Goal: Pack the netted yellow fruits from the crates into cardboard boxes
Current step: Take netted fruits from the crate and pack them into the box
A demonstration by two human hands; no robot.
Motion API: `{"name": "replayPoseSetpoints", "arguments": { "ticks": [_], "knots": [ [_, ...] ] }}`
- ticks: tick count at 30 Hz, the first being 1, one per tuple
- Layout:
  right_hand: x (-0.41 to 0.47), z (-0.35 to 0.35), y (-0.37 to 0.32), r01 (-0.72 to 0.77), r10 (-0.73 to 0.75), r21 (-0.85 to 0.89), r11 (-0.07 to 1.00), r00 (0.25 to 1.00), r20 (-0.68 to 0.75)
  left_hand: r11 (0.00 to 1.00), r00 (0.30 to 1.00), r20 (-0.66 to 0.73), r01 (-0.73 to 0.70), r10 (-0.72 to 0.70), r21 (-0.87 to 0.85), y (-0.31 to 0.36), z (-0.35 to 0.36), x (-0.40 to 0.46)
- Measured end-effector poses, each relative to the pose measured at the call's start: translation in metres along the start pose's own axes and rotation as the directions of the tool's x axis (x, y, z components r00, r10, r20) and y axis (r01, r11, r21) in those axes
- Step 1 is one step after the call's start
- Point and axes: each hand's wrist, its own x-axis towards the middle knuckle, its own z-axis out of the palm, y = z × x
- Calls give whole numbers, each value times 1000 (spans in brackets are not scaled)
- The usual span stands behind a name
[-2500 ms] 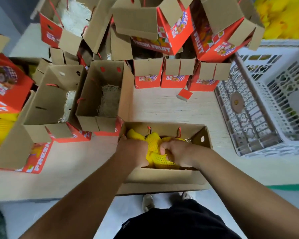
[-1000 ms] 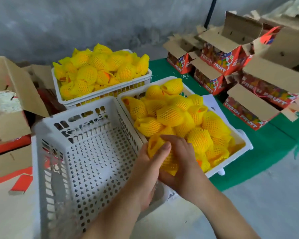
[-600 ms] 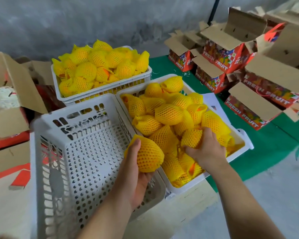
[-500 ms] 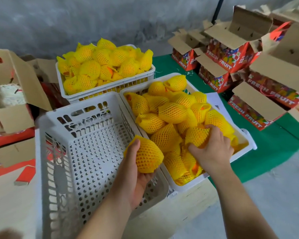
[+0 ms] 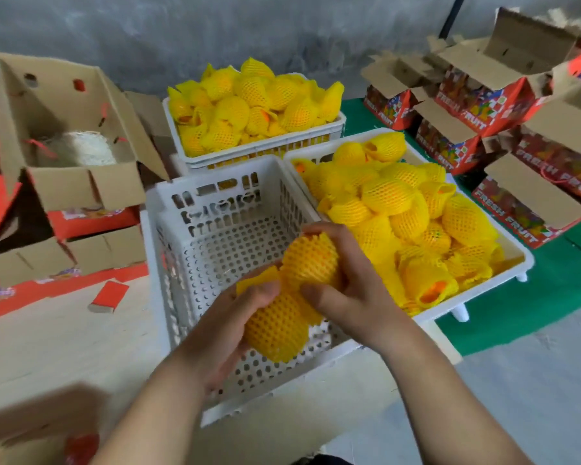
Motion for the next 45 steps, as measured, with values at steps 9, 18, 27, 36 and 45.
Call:
{"name": "replayPoseSetpoints", "arguments": {
  "ticks": [9, 18, 27, 36, 45],
  "knots": [
    [-13, 255, -44, -284, 238, 471, 835, 959, 155, 961, 987, -38, -143, 157, 238, -12, -188, -188],
    [-34, 478, -87, -547, 527, 440, 712, 831, 180, 820, 938, -306, 41, 166, 571, -23, -344, -354],
    [-41, 513, -92, -605, 421, 130, 785, 676, 605, 953, 986, -160, -6, 56, 302, -25, -404, -411],
    [-52, 515, -87, -723, 492, 313, 616, 663, 564, 990, 976, 173, -139, 133, 27, -23, -425, -405],
    [-60, 521, -87, -751, 693, 555, 356, 611, 383, 903, 972, 155, -224, 178, 367, -30, -402, -382]
  ]
}}
